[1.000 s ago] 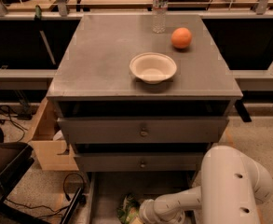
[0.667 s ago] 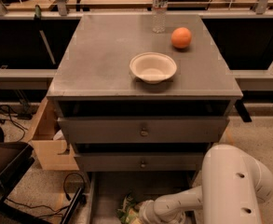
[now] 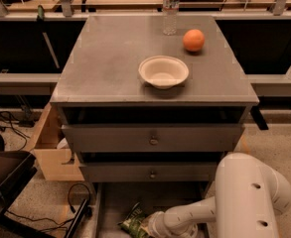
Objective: Pick green jalapeno chip bag from bottom drawer and place on counter
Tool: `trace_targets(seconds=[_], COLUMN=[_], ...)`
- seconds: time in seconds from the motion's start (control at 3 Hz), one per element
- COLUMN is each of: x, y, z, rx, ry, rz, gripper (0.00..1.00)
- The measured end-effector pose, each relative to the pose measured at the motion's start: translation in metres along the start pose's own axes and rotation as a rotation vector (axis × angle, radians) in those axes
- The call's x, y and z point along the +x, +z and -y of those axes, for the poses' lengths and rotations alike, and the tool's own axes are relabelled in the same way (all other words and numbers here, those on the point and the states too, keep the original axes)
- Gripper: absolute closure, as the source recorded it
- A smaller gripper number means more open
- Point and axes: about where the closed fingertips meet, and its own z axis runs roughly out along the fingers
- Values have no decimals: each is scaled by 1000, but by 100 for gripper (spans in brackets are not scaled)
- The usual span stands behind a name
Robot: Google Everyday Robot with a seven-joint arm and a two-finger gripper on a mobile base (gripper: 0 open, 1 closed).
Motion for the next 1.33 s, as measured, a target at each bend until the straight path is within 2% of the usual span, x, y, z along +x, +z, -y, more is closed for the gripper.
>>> trace_targets(seconds=[0.33, 0.67, 1.0, 1.33], x=[0, -6, -25, -51], y=[0, -13, -63, -130], z=[0, -3, -14, -15], rx=[0, 18, 34, 34], ry=[0, -27, -77, -93], rz=[0, -15, -27, 5], gripper=[100, 100, 100, 100])
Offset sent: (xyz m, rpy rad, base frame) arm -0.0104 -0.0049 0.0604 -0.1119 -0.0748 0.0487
